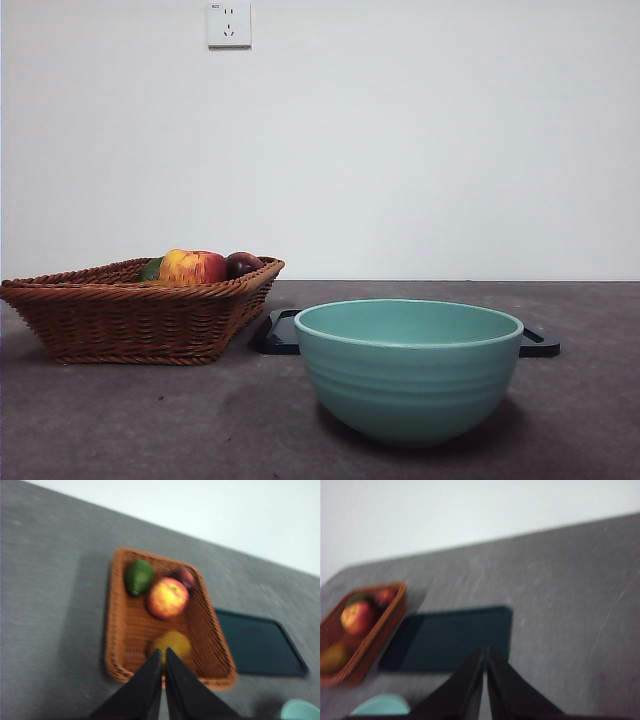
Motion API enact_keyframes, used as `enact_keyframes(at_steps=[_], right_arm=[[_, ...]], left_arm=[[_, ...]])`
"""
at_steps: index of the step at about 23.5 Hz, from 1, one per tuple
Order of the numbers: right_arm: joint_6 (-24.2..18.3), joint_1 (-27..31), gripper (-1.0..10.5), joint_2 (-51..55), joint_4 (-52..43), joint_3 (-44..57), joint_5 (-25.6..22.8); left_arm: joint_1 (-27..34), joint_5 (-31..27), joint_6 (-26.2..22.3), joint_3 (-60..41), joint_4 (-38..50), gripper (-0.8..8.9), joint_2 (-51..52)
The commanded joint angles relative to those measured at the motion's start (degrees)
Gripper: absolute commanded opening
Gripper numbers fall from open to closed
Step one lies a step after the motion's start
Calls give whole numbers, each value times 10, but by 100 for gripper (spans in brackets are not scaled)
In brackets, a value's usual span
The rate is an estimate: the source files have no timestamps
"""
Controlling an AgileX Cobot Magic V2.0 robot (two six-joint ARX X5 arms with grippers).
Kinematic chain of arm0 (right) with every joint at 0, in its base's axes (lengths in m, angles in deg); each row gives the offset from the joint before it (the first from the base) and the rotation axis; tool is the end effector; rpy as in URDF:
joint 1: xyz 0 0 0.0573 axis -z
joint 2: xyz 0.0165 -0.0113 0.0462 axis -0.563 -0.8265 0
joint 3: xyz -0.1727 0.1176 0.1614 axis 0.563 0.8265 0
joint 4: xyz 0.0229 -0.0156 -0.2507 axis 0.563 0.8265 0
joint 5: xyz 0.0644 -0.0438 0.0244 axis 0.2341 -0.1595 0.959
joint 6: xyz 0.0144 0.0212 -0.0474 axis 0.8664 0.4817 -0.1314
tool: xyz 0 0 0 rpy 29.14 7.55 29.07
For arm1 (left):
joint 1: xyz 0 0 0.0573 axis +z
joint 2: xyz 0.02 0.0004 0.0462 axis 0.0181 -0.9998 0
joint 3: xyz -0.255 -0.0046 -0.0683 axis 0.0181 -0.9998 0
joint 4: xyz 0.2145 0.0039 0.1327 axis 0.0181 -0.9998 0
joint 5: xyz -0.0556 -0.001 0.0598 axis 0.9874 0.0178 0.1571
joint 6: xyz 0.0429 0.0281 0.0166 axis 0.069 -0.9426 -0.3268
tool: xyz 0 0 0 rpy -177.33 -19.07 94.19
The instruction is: Pick up the wifruite, put it on the bowl, pick up the plate, put it on desk
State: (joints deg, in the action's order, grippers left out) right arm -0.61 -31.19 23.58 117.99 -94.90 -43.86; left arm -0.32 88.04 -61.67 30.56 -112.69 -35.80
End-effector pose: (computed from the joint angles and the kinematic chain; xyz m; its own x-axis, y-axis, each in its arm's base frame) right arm 0.0630 0.0058 0.2856 0.9274 0.2680 -0.2608 -0.1806 0.9317 0.3152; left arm 0.0894 -0.0074 0.2790 0.9067 -0.2871 -0.3089 0.1701 0.9192 -0.3551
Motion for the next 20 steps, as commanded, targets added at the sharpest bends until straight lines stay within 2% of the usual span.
enact_keyframes(at_steps=[1, 5, 8, 13, 16, 20], right_arm=[[-46, 0, 5, -38, 46, -48, 29], [-77, -14, 5, -96, 114, -113, 58], [-97, -36, 5, -132, 162, -153, 62], [-144, -101, 5, -196, 253, -205, 62], [-159, -136, 5, -215, 285, -206, 62], [-161, -157, 5, -221, 295, -206, 62]], left_arm=[[-5, 31, -45, 41, -23, 11, -39], [-25, 77, -73, 86, -74, 10, -91], [-49, 97, -96, 113, -110, 11, -121], [-106, 100, -134, 151, -185, 10, -159], [-139, 101, -154, 158, -220, 10, -167], [-149, 101, -155, 158, -222, 11, -166]])
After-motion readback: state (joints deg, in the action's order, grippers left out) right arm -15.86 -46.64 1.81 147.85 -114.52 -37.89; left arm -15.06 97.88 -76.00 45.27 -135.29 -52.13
